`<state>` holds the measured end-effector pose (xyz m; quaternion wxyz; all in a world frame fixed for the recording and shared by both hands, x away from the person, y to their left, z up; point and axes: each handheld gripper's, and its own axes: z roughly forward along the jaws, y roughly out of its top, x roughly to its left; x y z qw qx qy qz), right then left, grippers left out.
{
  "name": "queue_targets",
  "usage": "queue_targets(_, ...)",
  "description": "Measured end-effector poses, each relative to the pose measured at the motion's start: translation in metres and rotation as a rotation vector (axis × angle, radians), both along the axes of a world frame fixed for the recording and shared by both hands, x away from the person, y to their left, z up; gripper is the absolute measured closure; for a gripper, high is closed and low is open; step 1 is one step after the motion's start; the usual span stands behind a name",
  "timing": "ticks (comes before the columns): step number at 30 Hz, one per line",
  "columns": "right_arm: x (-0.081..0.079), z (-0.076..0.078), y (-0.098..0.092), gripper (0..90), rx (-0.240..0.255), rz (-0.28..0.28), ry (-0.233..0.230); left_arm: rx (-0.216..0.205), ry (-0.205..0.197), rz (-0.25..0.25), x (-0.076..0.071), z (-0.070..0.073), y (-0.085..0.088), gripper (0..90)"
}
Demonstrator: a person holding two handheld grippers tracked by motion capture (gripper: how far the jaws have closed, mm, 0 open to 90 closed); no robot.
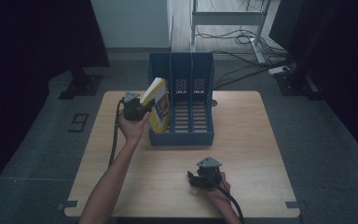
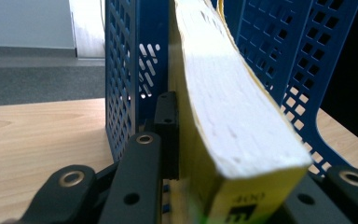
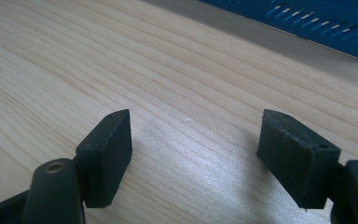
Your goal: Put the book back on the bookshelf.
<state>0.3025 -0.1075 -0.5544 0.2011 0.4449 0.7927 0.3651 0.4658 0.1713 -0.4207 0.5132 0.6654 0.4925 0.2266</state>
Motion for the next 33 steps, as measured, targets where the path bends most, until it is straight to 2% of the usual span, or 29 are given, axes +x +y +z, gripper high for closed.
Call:
queue_targets(8,0.0,0.0,0.0,25.4,0.001,0.001,0.0,-0.025,-0.013,0.036,0.014,0.006,-0.003,75.5)
queue_targets(11,0.0,0.0,0.0,25.4,0.001,0.002,0.0,-0.039,-0.031,0.047,0.019,0.011,-0.003,75.5)
queue_targets(15,0.0,0.0,0.0,25.5,0.001,0.001,0.001,-0.036,-0.056,0.065,0.025,0.015,-0.006,75.5)
queue_targets(20,0.0,0.0,0.0,25.5,0.001,0.002,0.0,-0.031,-0.057,0.097,0.035,0.009,-0.01,75.5)
queue_targets(24,0.0,0.0,0.0,25.5,0.002,0.002,0.001,-0.023,-0.037,0.104,0.042,0.001,-0.015,75.5)
queue_targets(27,0.0,0.0,0.0,25.5,0.002,0.003,0.001,-0.013,-0.049,0.109,0.045,0.0,-0.02,75.5)
queue_targets(33,0.0,0.0,0.0,25.6,0.003,0.003,0.001,-0.022,-0.081,0.145,0.048,0.001,-0.025,75.5)
